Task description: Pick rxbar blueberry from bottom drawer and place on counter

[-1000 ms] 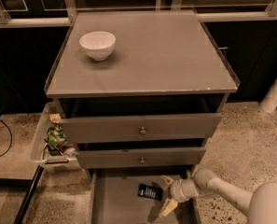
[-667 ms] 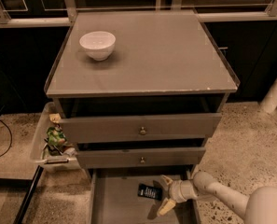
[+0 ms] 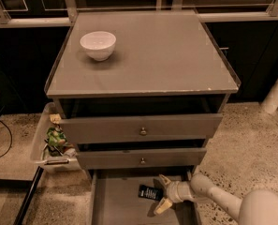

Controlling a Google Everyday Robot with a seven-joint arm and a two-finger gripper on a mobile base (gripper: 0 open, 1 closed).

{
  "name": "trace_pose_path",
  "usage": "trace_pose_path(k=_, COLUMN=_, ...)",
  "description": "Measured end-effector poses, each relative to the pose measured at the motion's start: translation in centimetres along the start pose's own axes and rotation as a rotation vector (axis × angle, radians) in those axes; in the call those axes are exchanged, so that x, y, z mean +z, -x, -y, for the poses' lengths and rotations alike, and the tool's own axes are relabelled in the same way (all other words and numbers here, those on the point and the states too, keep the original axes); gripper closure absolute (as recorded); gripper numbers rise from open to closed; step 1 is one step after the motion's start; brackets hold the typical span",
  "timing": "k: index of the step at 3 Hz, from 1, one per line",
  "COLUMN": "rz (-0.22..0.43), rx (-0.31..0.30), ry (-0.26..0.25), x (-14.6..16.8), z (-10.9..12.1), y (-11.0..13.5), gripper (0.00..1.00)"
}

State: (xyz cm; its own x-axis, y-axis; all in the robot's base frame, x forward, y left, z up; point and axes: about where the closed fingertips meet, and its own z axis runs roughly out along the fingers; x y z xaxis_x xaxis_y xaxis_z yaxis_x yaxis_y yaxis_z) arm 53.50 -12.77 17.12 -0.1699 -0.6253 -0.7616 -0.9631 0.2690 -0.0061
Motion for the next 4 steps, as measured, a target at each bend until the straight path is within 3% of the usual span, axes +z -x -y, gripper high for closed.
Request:
trace_pose_path(k=2, rz=-0.043, rx=-0.08, ry=0.007, x=4.7, z=0.0, y=-2.6, gripper=0.0)
trace_pose_path(k=4, rz=-0.046, rx=-0.061, ry=-0.006, x=4.5, z=1.0, y=-3.9, gripper=0.0)
